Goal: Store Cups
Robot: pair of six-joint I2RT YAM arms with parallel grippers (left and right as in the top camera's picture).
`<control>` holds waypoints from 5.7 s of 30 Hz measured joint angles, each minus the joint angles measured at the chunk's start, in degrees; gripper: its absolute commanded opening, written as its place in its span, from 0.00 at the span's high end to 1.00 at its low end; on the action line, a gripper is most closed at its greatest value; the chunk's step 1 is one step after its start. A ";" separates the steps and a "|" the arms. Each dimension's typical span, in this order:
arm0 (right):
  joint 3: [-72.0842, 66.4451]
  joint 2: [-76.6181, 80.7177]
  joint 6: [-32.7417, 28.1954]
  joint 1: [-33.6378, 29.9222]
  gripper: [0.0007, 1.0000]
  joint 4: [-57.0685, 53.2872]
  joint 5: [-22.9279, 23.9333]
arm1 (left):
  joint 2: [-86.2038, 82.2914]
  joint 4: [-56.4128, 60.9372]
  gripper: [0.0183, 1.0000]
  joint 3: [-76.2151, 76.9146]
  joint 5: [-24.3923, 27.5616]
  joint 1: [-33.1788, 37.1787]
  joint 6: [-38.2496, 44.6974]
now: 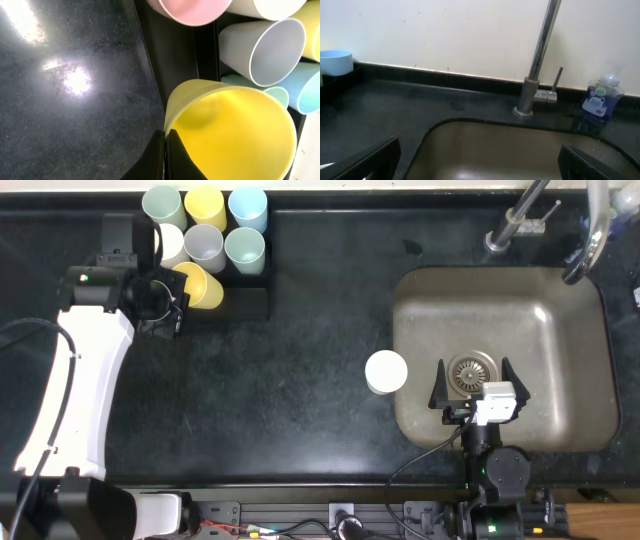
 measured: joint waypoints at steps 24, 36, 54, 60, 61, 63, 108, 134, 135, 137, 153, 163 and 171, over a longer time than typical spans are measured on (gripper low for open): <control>0.00 0.00 0.00 0.00 0.00 0.02 0.02 | 4.63 0.00 0.98 0.00 -7.74 -1.70 0.50; 0.00 0.00 0.00 0.00 0.00 0.00 0.02 | 8.92 -0.17 0.98 4.22 -10.43 -3.13 9.11; 0.00 0.00 -0.02 0.00 0.00 0.02 0.02 | 13.75 -1.29 0.98 7.45 -10.43 -3.13 12.09; 0.00 0.00 0.02 0.00 0.00 -0.02 0.02 | 14.19 -1.29 0.98 8.59 -10.43 -3.08 12.09; 0.00 0.00 0.02 0.00 0.00 0.02 0.02 | 14.19 -1.29 0.98 8.68 -10.45 -3.08 12.09; 0.00 0.00 0.02 0.00 0.00 0.02 0.02 | 14.21 -1.29 0.98 8.70 -10.45 -3.02 12.09; 0.00 0.00 0.00 0.00 0.00 -0.02 0.04 | 18.08 0.44 0.96 8.72 -12.15 -2.99 12.09; 0.00 0.00 0.04 0.02 0.00 0.02 0.02 | 14.21 -1.70 0.37 15.76 -7.17 -7.93 25.66; 0.00 0.00 0.02 0.00 0.00 -0.02 0.02 | 12.96 -1.49 0.36 15.96 -7.02 -9.55 26.91; 0.00 0.00 0.00 0.00 0.00 0.00 0.04 | 11.08 -1.20 0.36 16.44 -7.39 -13.22 28.65; 0.00 0.00 0.02 0.00 0.00 -0.02 0.02 | -1.49 29.35 0.13 1.38 -9.11 -23.87 41.53; 0.00 0.00 -0.02 0.00 0.00 -0.04 0.02 | -27.80 86.82 0.05 -48.09 -6.05 -21.27 46.18; 0.00 0.00 -0.02 0.00 0.00 0.02 0.04 | -46.58 92.15 0.00 -66.49 -5.18 -12.96 46.69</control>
